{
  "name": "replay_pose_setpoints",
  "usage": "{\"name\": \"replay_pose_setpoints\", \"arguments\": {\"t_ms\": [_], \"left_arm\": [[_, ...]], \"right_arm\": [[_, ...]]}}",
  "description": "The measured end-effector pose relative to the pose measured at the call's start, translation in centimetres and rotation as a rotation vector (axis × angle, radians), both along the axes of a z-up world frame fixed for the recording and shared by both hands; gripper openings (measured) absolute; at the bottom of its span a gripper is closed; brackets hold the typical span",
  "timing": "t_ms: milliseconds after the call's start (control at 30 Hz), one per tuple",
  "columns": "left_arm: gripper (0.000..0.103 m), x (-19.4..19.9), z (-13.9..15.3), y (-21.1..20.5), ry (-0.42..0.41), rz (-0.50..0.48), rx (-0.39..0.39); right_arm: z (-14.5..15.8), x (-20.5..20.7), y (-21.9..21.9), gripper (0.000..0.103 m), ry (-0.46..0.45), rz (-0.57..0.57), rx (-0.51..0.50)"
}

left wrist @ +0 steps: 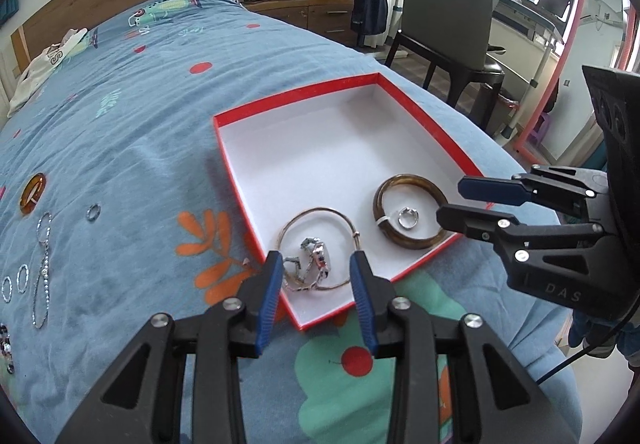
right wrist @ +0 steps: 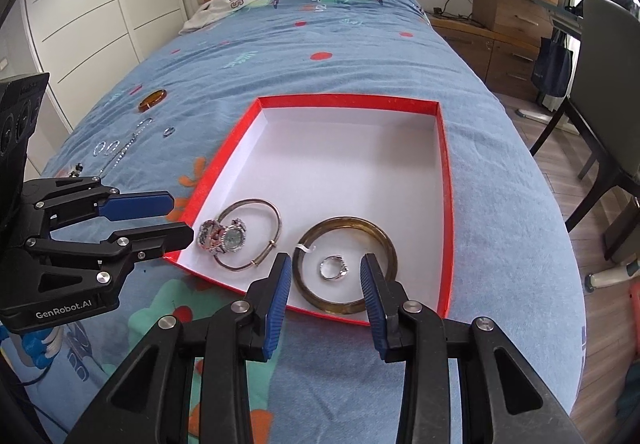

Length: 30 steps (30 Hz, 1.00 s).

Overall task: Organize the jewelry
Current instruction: 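Withdraw both tools from the box toward the beaded bracelet and hoop earrings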

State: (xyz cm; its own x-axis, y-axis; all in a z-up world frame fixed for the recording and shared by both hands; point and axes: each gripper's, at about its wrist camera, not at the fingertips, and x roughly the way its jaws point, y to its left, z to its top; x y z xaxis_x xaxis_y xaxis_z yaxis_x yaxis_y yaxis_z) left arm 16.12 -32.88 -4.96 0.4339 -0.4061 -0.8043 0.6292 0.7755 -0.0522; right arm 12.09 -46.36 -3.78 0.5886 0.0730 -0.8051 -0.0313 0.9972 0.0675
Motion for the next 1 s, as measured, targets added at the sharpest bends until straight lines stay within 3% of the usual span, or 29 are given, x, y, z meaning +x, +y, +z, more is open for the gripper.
{"name": "replay_pose_setpoints", "arguments": {"t_ms": [400,1000], "left_arm": [[0.033,-0.5,1.7,6.1,-0.040,0.118,0.011],[0.038,-1.5,4.6,19.0,-0.107,0.362,0.012]], "right_arm": [[1.6,-0.4,4.2,0.036,-0.019,0.042,0.009],[4.3,0.3,13.5,0.042,-0.050,0.169,0.021]]}}
